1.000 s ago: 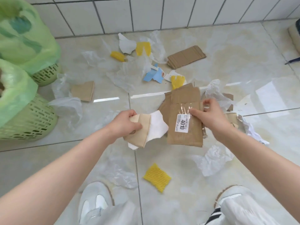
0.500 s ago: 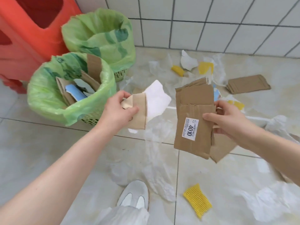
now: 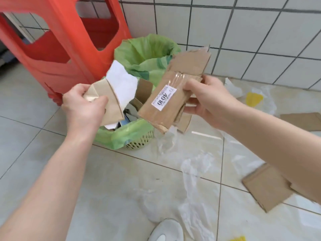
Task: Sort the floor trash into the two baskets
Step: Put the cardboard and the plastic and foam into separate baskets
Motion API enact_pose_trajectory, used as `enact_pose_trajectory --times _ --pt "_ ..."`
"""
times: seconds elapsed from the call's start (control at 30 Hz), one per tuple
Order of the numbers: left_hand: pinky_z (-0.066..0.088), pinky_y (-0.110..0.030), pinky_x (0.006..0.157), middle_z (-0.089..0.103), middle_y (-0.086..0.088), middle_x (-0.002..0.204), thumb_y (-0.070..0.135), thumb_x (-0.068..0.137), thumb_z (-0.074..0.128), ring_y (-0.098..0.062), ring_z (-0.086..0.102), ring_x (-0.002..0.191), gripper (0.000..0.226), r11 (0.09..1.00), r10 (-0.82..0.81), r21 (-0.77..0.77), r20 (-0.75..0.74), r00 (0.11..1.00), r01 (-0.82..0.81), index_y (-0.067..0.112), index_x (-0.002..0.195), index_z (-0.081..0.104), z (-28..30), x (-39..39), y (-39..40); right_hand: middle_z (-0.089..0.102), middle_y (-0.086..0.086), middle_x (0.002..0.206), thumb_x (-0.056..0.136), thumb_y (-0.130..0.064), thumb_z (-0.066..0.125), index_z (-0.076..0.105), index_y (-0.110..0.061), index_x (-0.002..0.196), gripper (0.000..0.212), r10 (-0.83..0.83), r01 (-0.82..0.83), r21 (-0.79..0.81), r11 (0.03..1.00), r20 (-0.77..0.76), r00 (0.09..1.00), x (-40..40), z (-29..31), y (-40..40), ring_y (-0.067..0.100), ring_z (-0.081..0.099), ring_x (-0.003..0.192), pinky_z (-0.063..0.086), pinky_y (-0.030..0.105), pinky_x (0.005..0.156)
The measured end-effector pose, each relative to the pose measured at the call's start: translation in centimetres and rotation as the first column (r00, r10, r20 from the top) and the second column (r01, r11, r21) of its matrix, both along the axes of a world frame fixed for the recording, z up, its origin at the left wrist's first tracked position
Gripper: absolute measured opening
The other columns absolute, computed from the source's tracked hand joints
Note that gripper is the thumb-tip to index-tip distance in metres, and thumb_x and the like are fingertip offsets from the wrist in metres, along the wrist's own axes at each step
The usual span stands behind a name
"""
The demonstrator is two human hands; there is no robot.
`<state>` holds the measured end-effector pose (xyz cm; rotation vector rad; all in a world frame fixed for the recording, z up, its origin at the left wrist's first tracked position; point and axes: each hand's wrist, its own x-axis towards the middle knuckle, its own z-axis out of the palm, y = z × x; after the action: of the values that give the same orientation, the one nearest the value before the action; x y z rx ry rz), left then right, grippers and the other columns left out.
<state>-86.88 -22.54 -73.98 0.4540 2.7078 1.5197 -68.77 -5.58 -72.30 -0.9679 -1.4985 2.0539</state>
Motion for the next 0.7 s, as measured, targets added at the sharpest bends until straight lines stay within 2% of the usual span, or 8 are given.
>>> enact_pose_trajectory --times 0.13,0.23,0.33,0.43,0.5,0.57,0.63,0.7 --pt "0.048 -0.037 0.074 0.069 -0.008 0.095 0.018 0.071 0.058 -0.034 0.061 0.09 0.031 0.977 0.078 -0.178 -0.224 0.971 -0.12 0.016 0.102 0.063 -0.5 -1.5 -1.2 0.067 0.01 0.1 0.09 -0.007 0.049 0.05 -0.009 0.114 0.025 -0.021 0.02 -0.008 1.0 -0.029 0.999 -4.7 0.4 -0.8 0.024 0.07 0.087 0.061 0.042 0.07" --pt "0.045 -0.04 0.076 0.067 -0.018 0.1 0.02 0.077 0.057 -0.041 0.058 0.095 0.035 0.922 -0.009 -0.374 -0.284 0.959 -0.102 0.015 0.111 0.06 -1.5 -1.5 -1.1 0.064 0.008 0.103 0.088 -0.014 0.052 0.051 -0.014 0.106 0.018 -0.048 0.039 0.228 0.973 0.031 0.998 -7.8 -0.4 -1.8 0.021 0.068 0.091 0.061 0.042 0.071" --pt "0.041 -0.039 0.072 0.066 -0.02 0.102 0.031 0.08 0.061 -0.042 0.058 0.096 0.034 0.837 -0.133 -0.548 -0.203 0.97 0.0 0.015 0.11 0.057 -2.9 -1.4 -0.5 0.064 0.009 0.093 0.083 -0.015 0.053 0.054 -0.007 0.103 0.021 -0.075 -0.017 0.593 0.805 0.13 0.989 -9.6 -1.5 -2.7 0.023 0.062 0.082 0.055 0.044 0.074" --pt "0.042 -0.037 0.071 0.064 -0.013 0.1 0.049 0.079 0.065 -0.037 0.059 0.096 0.043 0.758 -0.205 -0.643 -0.073 0.976 0.111 0.017 0.104 0.053 -3.5 -1.0 0.1 0.058 0.014 0.084 0.083 -0.009 0.053 0.05 -0.001 0.092 0.012 -0.058 -0.052 0.765 0.642 0.116 0.992 -10.0 -2.4 -2.4 0.022 0.045 0.07 0.042 0.035 0.062" --pt "0.049 -0.04 0.075 0.064 -0.007 0.103 0.054 0.075 0.066 -0.033 0.058 0.096 0.052 0.762 -0.254 -0.604 0.05 0.966 0.232 0.019 0.11 0.052 -3.5 -0.8 0.4 0.052 0.01 0.08 0.083 -0.009 0.052 0.045 -0.005 0.084 0.008 -0.051 -0.057 0.813 0.58 0.106 0.993 -10.1 -2.8 -2.1 0.02 0.039 0.069 0.035 0.03 0.058" --pt "0.052 -0.04 0.078 0.062 0.001 0.108 0.049 0.076 0.067 -0.027 0.059 0.097 0.065 0.773 -0.312 -0.535 0.148 0.938 0.342 0.024 0.131 0.045 -3.5 -0.8 0.6 0.048 0.006 0.075 0.083 -0.01 0.052 0.043 -0.008 0.081 0.009 -0.041 -0.105 0.833 0.543 0.152 0.988 -10.1 -3.7 -1.9 0.02 0.038 0.068 0.034 0.033 0.058" --pt "0.053 -0.039 0.081 0.061 0.003 0.114 0.037 0.081 0.066 -0.024 0.058 0.102 0.074 0.77 -0.351 -0.515 0.152 0.924 0.377 0.026 0.145 0.03 -3.8 -0.8 0.9 0.049 0.001 0.07 0.084 -0.013 0.052 0.049 -0.008 0.083 0.006 -0.026 -0.209 0.809 0.549 0.267 0.963 -10.1 -4.7 -1.8 0.021 0.044 0.067 0.04 0.036 0.061" --pt "0.05 -0.038 0.083 0.062 -0.001 0.117 0.025 0.084 0.064 -0.027 0.056 0.107 0.07 0.772 -0.362 -0.523 0.107 0.926 0.362 0.026 0.145 0.029 -4.3 -0.9 1.3 0.057 -0.002 0.072 0.083 -0.018 0.053 0.056 -0.012 0.088 0.008 0.014 -0.346 0.744 0.572 0.413 0.911 -10.3 -5.3 -1.8 0.023 0.056 0.073 0.049 0.036 0.065"
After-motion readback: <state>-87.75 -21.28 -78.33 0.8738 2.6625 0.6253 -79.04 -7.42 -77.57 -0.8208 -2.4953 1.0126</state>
